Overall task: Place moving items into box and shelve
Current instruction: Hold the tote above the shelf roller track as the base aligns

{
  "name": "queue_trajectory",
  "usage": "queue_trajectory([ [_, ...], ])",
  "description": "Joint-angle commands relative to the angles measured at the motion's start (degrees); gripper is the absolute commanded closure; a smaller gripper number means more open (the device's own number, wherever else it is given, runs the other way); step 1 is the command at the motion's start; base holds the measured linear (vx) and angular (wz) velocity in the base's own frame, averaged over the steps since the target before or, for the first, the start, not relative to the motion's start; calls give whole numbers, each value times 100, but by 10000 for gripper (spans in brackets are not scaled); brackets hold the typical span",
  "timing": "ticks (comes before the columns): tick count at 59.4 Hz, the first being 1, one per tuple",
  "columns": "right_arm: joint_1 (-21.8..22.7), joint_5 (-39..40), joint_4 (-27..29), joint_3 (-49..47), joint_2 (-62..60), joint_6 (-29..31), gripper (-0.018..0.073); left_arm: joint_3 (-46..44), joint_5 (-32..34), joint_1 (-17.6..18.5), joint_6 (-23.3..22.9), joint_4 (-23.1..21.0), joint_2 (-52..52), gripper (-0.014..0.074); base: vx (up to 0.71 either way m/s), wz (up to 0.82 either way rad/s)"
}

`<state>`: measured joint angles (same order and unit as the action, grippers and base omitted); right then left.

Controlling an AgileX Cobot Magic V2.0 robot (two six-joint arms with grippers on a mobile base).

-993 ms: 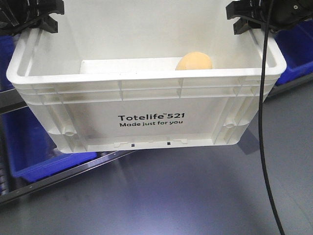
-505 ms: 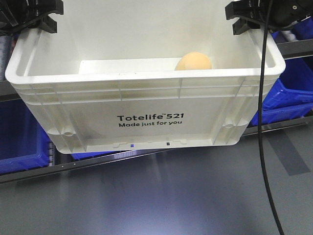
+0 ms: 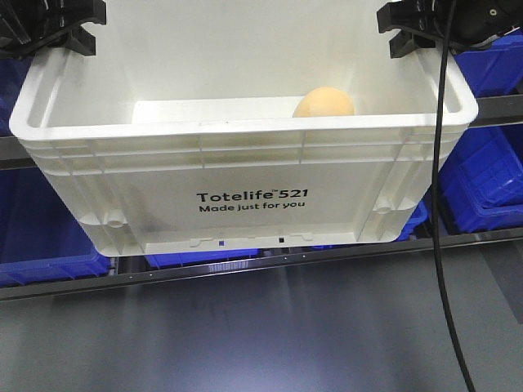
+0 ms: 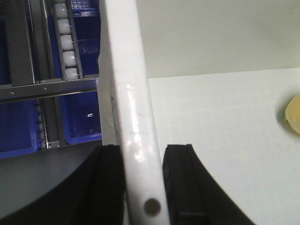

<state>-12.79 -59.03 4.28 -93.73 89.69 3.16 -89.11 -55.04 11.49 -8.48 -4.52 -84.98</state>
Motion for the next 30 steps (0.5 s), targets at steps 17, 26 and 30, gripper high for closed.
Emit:
queue_trajectory([
  [17, -51, 649, 349, -266, -314, 216, 572, -288, 798, 78, 40, -423, 314, 610, 12, 12],
  [26, -51, 649, 349, -266, -314, 216, 572, -288, 798, 78, 40, -423, 314, 610, 16, 7],
  [30, -51, 649, 349, -266, -314, 216, 572, -288, 798, 78, 40, -423, 314, 610, 18, 7],
])
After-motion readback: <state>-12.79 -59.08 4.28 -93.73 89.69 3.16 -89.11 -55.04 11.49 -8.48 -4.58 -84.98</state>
